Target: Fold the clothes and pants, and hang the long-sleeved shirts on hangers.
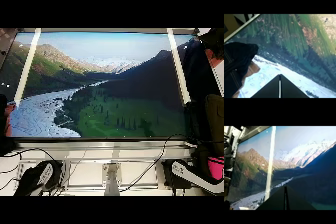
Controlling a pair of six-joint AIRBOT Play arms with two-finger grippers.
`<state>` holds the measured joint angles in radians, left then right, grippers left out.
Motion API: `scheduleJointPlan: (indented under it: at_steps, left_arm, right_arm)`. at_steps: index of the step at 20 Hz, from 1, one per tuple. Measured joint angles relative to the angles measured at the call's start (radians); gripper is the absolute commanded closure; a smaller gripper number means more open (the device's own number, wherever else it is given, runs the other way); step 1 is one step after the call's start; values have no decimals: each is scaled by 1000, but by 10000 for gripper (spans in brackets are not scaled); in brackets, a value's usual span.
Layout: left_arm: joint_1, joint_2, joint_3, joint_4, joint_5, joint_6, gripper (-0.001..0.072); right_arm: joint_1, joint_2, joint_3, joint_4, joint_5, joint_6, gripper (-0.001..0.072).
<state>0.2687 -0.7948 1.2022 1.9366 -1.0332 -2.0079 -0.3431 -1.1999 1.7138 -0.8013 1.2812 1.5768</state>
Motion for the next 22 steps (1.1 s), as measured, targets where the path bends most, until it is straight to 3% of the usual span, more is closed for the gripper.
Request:
scheduleJointPlan:
  at_steps: [4,11,15,16,18,19,22]
  left_arm:
    - [5,-5,0,0,-6,39,696]
    - [6,-81,-34,29,-37,243,692]
    - [7,-163,-60,141,-45,330,681]
    - [11,-184,-64,175,-45,340,559]
    - [33,-224,-69,222,-49,359,127]
    - [51,-243,-70,237,-48,359,96]
    - [135,-293,-72,264,-39,367,93]
  right_arm:
    - [0,0,0,0,0,0,686]
    - [0,0,0,0,0,0,687]
    - [0,0,0,0,0,0,686]
    - [0,0,0,0,0,0,687]
    - [0,0,0,0,0,0,687]
    - [0,0,0,0,0,0,686]
    - [0,0,0,0,0,0,686]
